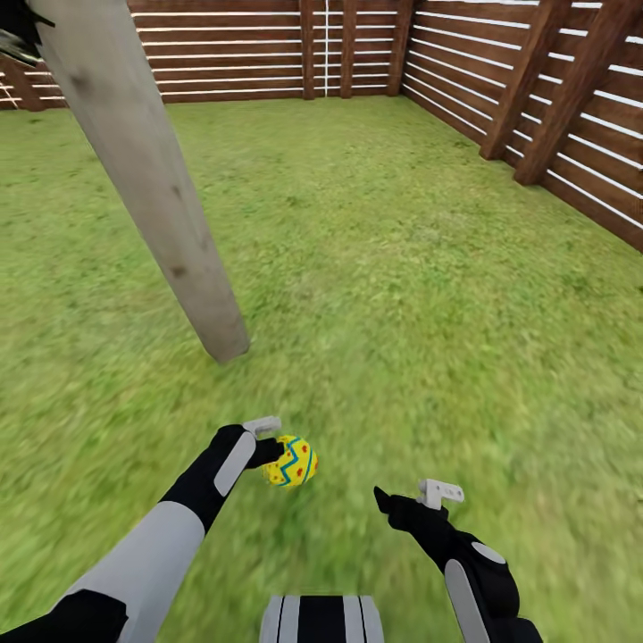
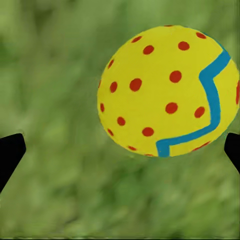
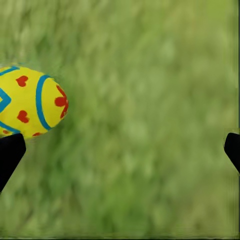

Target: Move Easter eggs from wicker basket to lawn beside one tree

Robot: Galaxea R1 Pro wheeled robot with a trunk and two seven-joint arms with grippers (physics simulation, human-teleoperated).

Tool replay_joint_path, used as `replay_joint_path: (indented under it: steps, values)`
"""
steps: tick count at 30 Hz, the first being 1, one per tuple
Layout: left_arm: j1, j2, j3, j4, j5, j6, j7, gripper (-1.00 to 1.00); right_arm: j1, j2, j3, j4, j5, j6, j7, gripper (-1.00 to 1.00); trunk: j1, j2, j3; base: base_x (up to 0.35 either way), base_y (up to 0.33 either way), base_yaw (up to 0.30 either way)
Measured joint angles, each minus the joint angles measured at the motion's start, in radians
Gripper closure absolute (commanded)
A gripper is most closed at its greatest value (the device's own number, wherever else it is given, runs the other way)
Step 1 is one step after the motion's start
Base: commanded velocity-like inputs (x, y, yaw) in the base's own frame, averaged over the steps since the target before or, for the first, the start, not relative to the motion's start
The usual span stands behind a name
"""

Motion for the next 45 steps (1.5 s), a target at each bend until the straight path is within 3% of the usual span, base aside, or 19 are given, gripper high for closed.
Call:
replay_joint_path:
  steps: [12, 26, 45]
  values:
    - [0.0, 0.0, 0.0, 0.001, 0.0, 0.001, -0.001, -1.0, 0.0, 0.0, 0.0, 0.0, 0.0, 0.0, 0.001, -1.0, -0.005, 0.003, 0.046, -0.329, 0.0, 0.0]
    - [0.0, 0.0, 0.0, 0.011, -0.006, 0.001, -0.004, -1.0, 0.0, 0.0, 0.0, 0.023, -0.001, 0.0, 0.001, -1.0, -0.012, 0.006, 0.101, -0.045, 0.0, 0.0]
    - [0.0, 0.0, 0.0, 0.008, -0.006, 0.002, -0.001, -1.0, 0.0, 0.001, 0.005, 0.06, -0.001, -0.004, 0.001, -1.0, -0.021, 0.011, 0.184, -0.245, 0.0, 0.051]
